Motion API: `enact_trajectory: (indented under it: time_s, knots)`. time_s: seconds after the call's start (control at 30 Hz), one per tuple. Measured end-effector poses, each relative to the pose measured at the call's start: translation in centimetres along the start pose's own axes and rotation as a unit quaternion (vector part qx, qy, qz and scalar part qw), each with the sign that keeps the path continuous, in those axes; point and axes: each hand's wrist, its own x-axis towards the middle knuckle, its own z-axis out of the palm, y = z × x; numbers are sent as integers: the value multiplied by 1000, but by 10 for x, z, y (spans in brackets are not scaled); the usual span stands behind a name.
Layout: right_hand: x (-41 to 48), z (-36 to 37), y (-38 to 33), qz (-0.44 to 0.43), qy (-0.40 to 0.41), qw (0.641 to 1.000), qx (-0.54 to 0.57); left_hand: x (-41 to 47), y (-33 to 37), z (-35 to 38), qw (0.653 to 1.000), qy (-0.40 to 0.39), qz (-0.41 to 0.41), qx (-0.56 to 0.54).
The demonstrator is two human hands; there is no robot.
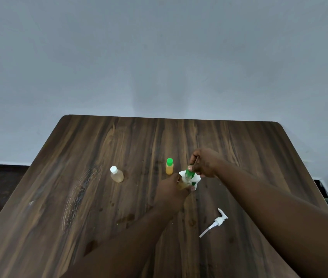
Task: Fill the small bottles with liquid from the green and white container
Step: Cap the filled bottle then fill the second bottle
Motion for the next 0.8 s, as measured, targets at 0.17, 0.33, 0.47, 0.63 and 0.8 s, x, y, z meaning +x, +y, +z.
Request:
enact_trajectory:
  time_s: [0.17, 0.33, 0.47, 0.63, 0.8]
  knots:
    - [-2, 7, 3, 8, 1, 1000, -17, -1, -3, 2, 1000, 0, -8, 14]
    - [1, -1, 0, 2, 1, 1000, -7, 3, -1, 2, 1000, 1, -8, 6]
    - [-1, 8, 5, 14, 3, 1000, -5, 1, -2, 2, 1000, -2, -1, 6]
    - [1, -2, 0, -6, -5, 1000, -13, 2, 1, 0, 1000, -1, -2, -14]
    - [0, 6, 4, 8, -5, 1000, -5, 0, 1, -1, 1000, 2, -9, 3]
